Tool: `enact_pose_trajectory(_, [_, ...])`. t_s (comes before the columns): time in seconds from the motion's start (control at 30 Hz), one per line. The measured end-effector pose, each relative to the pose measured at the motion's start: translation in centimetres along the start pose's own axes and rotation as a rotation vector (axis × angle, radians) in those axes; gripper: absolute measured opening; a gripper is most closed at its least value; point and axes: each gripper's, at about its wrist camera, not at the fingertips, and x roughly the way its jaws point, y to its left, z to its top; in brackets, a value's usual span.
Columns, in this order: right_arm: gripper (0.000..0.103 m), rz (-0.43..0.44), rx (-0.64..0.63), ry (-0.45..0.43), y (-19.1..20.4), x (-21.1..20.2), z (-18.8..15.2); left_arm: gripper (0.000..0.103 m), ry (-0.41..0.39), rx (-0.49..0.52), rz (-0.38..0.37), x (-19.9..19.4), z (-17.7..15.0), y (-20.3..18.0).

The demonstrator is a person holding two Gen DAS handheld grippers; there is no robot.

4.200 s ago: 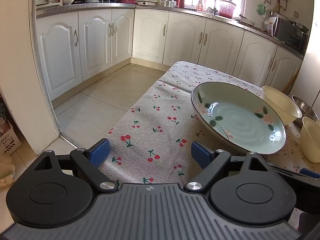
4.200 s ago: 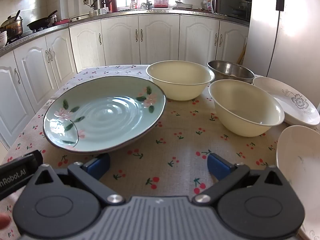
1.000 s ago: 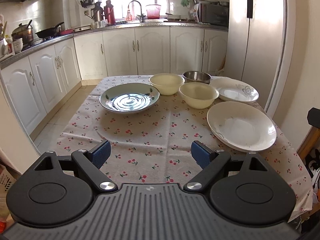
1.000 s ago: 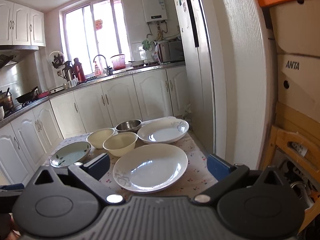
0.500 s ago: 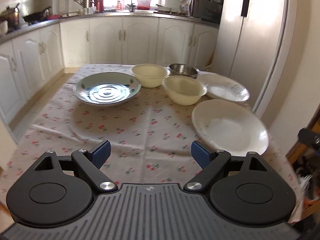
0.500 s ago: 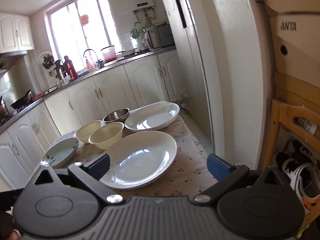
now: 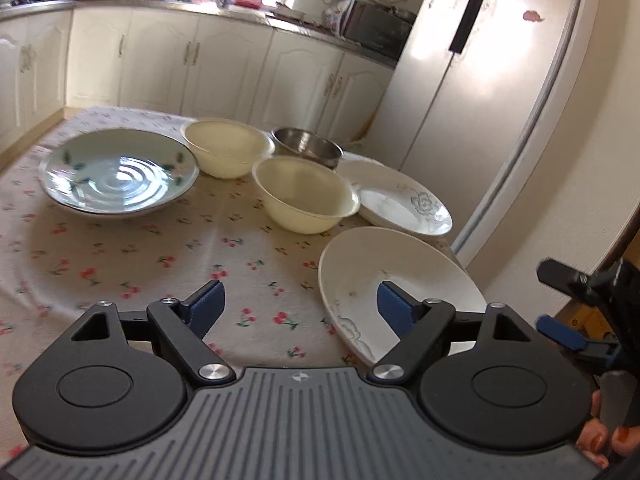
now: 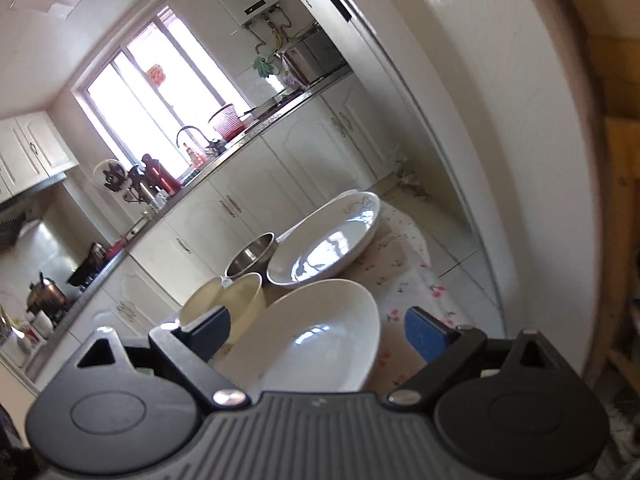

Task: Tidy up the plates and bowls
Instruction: 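Move the left gripper to the white flower-print plate and grasp its rim, then lift the white plate with the left gripper and swing it away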

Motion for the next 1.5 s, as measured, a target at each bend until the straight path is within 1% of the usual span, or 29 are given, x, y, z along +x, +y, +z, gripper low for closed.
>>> enact_pose_trajectory(0.07, [0.094, 0.024, 0.017, 0.015, -0.2, 0.9, 0.2, 0.095, 0.022, -0.01, -0.022, 1.1, 0.2, 0.0])
enact_pose_trajectory(0.13, [0.094, 0.032, 0.022, 0.028, -0.4, 1.7, 0.2, 0.083, 0.044, -0.018, -0.034, 2.1, 0.4, -0.1])
enact_pose_trajectory(0.2, [0.095, 0.029, 0.037, 0.043, -0.9, 2.4, 0.2, 0.073, 0.059, -0.018, -0.039, 3.1, 0.5, -0.2])
enact_pose_trajectory(0.37, [0.095, 0.038, 0.073, 0.062, -2.0, 3.4, 0.3, 0.064, 0.094, -0.029, -0.064, 5.3, 0.5, -0.7])
enact_pose_trajectory(0.43, [0.096, 0.055, 0.077, 0.067, -2.0, 3.6, 0.3, 0.058, 0.107, -0.034, -0.079, 5.9, 0.2, -0.6])
enact_pose_trajectory(0.53, [0.097, 0.083, 0.081, 0.078, -1.8, 3.6, 0.2, 0.057, 0.11, -0.041, -0.104, 6.2, 0.3, -0.7])
enact_pose_trajectory(0.57, [0.099, 0.085, 0.08, 0.08, -1.6, 3.9, 0.3, 0.057, 0.107, -0.039, -0.111, 6.4, 0.4, -0.8])
enact_pose_trajectory(0.63, [0.1, 0.085, 0.073, 0.082, -1.4, 3.8, 0.2, 0.056, 0.109, -0.048, -0.129, 6.6, 0.4, -0.7])
enact_pose_trajectory(0.7, [0.101, 0.084, 0.066, 0.082, -1.3, 3.8, 0.3, 0.056, 0.114, -0.06, -0.164, 6.7, 0.5, -0.8])
enact_pose_trajectory(0.73, [0.101, 0.083, 0.065, 0.085, -1.2, 3.8, 0.3, 0.054, 0.112, -0.058, -0.169, 6.9, 0.1, -0.5])
enact_pose_trajectory(0.93, [0.101, 0.086, 0.05, 0.097, -0.5, 3.3, 0.2, 0.053, 0.114, -0.058, -0.137, 6.7, 0.1, -1.0])
enact_pose_trajectory(1.03, [0.101, 0.087, 0.015, 0.096, 0.5, 3.1, -0.1, 0.053, 0.105, -0.06, -0.129, 6.3, -0.1, -0.5])
enact_pose_trajectory(1.17, [0.101, 0.103, -0.038, 0.095, 2.3, 2.6, -0.7, 0.053, 0.079, -0.061, -0.111, 4.7, -0.3, 0.3])
enact_pose_trajectory(1.5, [0.101, 0.191, -0.082, 0.141, 7.0, 3.1, -2.8, 0.054, 0.044, -0.115, -0.046, -0.5, -0.8, 4.6])
